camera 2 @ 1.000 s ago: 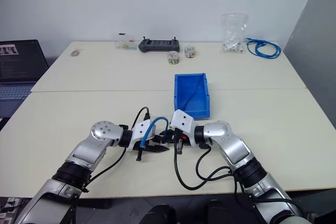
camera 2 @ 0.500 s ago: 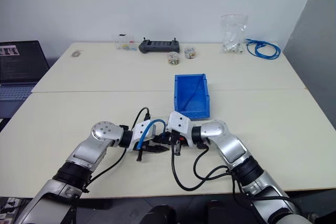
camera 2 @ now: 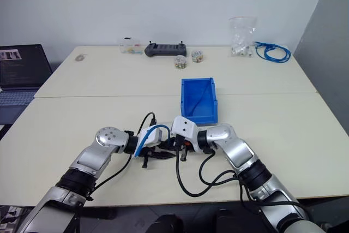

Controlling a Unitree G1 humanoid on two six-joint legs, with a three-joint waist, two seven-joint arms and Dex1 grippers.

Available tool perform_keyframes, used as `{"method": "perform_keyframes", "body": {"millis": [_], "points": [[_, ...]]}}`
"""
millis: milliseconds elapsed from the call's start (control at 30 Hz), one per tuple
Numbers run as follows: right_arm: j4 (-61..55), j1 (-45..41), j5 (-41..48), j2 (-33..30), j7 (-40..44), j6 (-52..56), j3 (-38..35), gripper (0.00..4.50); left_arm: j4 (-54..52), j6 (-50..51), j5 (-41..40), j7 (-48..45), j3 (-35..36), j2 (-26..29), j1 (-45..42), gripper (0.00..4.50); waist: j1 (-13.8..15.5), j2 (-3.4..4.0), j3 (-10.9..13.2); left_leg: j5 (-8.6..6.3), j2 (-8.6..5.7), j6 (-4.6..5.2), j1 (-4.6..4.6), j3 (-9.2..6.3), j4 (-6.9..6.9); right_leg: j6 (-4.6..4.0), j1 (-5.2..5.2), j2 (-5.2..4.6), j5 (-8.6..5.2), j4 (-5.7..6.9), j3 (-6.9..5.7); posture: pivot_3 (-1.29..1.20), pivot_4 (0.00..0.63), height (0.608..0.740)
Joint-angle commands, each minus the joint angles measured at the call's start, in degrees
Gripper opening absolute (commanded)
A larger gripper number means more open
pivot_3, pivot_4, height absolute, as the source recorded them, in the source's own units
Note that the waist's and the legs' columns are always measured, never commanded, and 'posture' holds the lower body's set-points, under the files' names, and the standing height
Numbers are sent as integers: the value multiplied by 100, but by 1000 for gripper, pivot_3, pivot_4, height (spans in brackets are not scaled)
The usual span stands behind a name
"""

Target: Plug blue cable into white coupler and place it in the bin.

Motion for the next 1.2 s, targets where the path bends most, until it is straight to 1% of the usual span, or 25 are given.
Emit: {"method": "perform_keyframes", "body": {"millis": [33, 67, 100, 567, 800, 1000, 1200], "points": [[359, 95, -81, -30, 132, 405, 206, 179, 102, 65, 237, -25, -242, 9, 200, 796, -7, 3, -2, 0, 0, 0, 9, 0, -3, 0, 11, 0, 0, -4, -1, 0, 150, 740], [395, 108, -99, -26, 139, 440, 225, 179, 93, 70, 239, -22, -240, 10, 206, 796, -8, -2, -12, -4, 3, 5, 49, -5, -35, 25, 29, 1, -17, -42, 0, 0, 150, 740], [441, 129, -120, -18, 136, 479, 244, 179, 77, 72, 237, -22, -234, 18, 222, 796, -8, -1, -17, -4, 1, 6, 57, -3, -55, 27, 32, 1, -17, -50, -1, 0, 150, 740], [776, 263, -319, 107, 148, 398, 490, 179, -49, 175, 212, 15, -174, 55, 327, 796, -26, 9, -85, -4, 4, 6, 73, -11, -81, 23, 33, 0, -21, -51, 7, 0, 150, 740], [705, 511, -353, -66, 249, 417, 581, 179, -215, 310, 173, 34, -141, 110, 409, 796, -26, 16, -106, -4, 4, 6, 82, -13, -85, 21, 41, 0, -28, -53, 7, 0, 150, 740], [893, 515, -383, 48, 136, 409, 556, 179, -337, 425, 143, 52, -111, 136, 453, 796, -27, 18, -126, -5, 4, 5, 87, -13, -89, 20, 47, 0, -39, -57, 8, 0, 150, 740], [1042, 585, -458, 144, 109, 391, 685, 179, -484, 532, 112, 81, -75, 178, 533, 796, -44, 23, -138, -5, 5, 5, 94, -15, -98, 15, 48, 0, -43, -55, 8, 0, 150, 740]]}}
